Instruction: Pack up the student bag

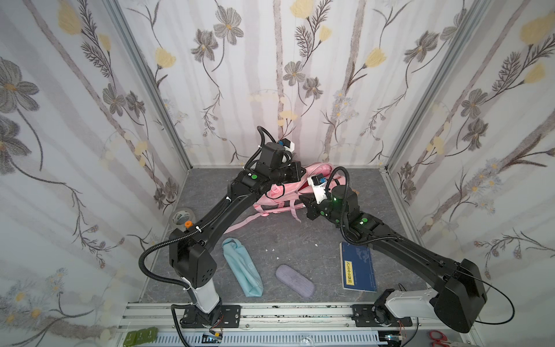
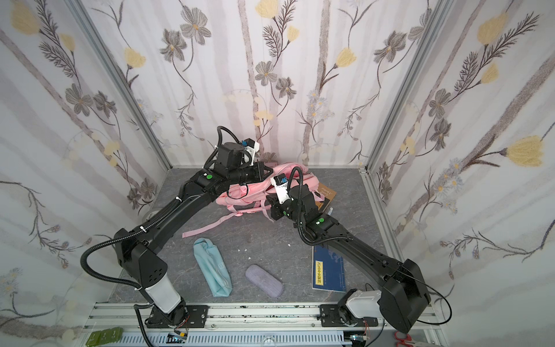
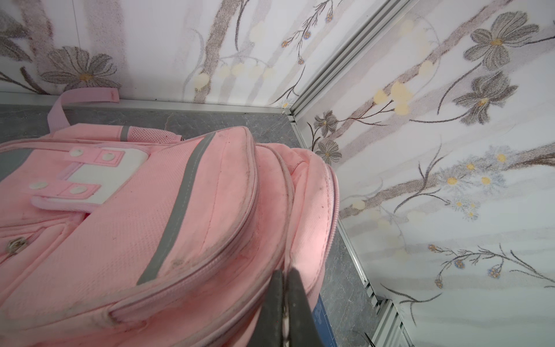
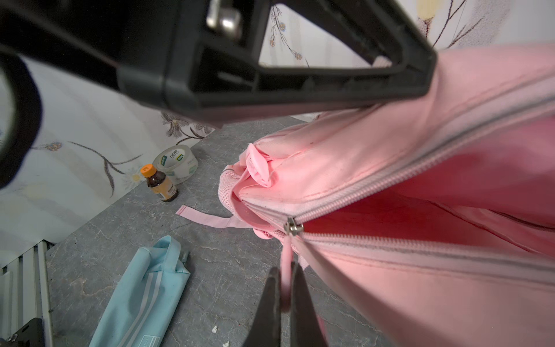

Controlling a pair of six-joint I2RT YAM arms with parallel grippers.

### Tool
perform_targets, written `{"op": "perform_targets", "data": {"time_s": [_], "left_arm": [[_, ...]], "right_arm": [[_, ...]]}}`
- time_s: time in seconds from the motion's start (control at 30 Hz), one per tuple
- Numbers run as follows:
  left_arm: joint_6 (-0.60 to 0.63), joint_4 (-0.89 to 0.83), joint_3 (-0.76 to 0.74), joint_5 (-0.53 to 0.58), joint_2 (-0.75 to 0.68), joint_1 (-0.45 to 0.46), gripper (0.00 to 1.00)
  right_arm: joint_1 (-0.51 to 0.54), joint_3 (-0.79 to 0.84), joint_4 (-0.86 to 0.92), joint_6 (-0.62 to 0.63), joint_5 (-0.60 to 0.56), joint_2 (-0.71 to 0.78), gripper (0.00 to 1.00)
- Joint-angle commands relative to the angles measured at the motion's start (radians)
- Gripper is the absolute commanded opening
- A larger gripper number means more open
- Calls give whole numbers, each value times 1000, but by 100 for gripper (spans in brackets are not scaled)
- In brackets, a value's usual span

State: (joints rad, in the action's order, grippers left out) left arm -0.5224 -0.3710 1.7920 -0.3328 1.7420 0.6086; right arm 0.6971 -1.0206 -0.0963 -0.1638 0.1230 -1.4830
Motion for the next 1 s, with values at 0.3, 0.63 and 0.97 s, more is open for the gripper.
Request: {"op": "perform_targets", "data": {"time_s": [0.3, 0.63, 0.97], "left_arm": [[-10, 142, 55, 90, 17, 0, 0], [-16, 120, 9, 155, -7, -2, 0], [22, 97, -13, 165, -21, -7, 0]], "right_arm": [[14, -9, -42, -17, 71, -11, 0], [37, 28, -75, -57, 89, -8, 0], [41, 10, -52, -60, 104, -37, 0]]}}
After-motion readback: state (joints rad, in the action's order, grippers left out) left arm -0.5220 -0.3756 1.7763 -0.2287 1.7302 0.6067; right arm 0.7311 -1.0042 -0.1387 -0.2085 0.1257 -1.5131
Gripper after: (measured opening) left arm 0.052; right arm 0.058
